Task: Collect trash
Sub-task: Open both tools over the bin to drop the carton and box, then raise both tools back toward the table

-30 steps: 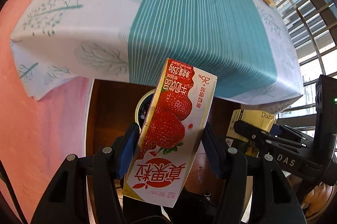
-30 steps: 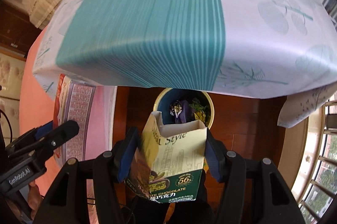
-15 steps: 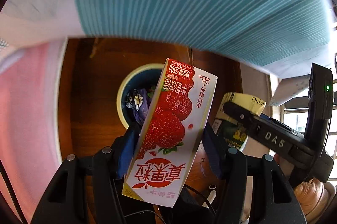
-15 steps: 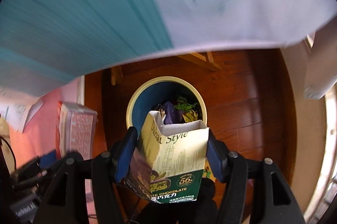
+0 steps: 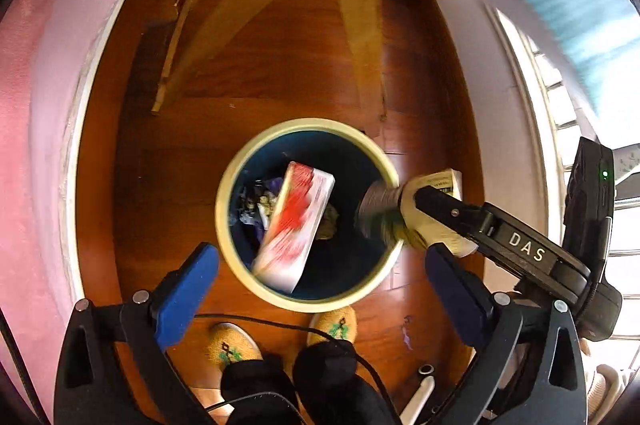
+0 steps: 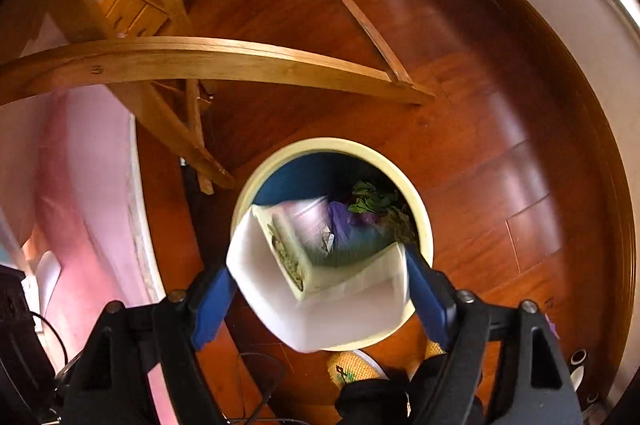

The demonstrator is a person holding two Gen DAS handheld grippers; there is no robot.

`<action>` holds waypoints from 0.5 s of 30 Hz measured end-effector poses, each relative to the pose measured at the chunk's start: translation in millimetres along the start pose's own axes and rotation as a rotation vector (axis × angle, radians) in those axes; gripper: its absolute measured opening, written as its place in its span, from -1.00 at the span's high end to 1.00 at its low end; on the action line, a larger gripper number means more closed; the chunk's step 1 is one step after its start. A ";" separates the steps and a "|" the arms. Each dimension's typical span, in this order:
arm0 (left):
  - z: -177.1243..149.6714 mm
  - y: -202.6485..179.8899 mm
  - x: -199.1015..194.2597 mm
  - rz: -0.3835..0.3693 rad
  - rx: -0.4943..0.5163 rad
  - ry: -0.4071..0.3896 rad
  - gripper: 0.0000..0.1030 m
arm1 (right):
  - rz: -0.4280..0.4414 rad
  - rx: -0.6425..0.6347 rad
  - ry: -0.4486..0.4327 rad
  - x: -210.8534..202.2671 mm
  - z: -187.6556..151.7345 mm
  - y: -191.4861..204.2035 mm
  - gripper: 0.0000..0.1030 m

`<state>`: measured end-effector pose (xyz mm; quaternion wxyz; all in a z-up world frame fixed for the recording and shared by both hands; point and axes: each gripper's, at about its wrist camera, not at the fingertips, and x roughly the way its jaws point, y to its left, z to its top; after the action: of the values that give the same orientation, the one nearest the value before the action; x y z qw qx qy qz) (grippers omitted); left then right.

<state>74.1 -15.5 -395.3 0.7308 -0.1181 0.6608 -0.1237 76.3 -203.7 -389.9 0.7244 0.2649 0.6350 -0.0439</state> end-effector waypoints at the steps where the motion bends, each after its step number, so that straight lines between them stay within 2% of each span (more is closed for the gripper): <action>1: 0.7 3.2 -0.2 0.009 0.001 -0.003 -0.98 | 0.000 0.004 -0.001 0.4 -1.5 -0.4 -0.56; 7: 0.4 15.0 -8.1 0.025 0.003 -0.025 -0.98 | -0.008 -0.008 0.019 7.0 -5.5 1.2 -0.56; 15: -0.6 13.9 -36.0 0.052 0.001 -0.060 -0.98 | -0.020 -0.053 0.020 -7.7 -4.0 14.4 -0.56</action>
<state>70.4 9.7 -366.3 0.7532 -0.1041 0.6415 -0.1017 77.0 -191.7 -378.1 0.7242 0.2397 0.6458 -0.0317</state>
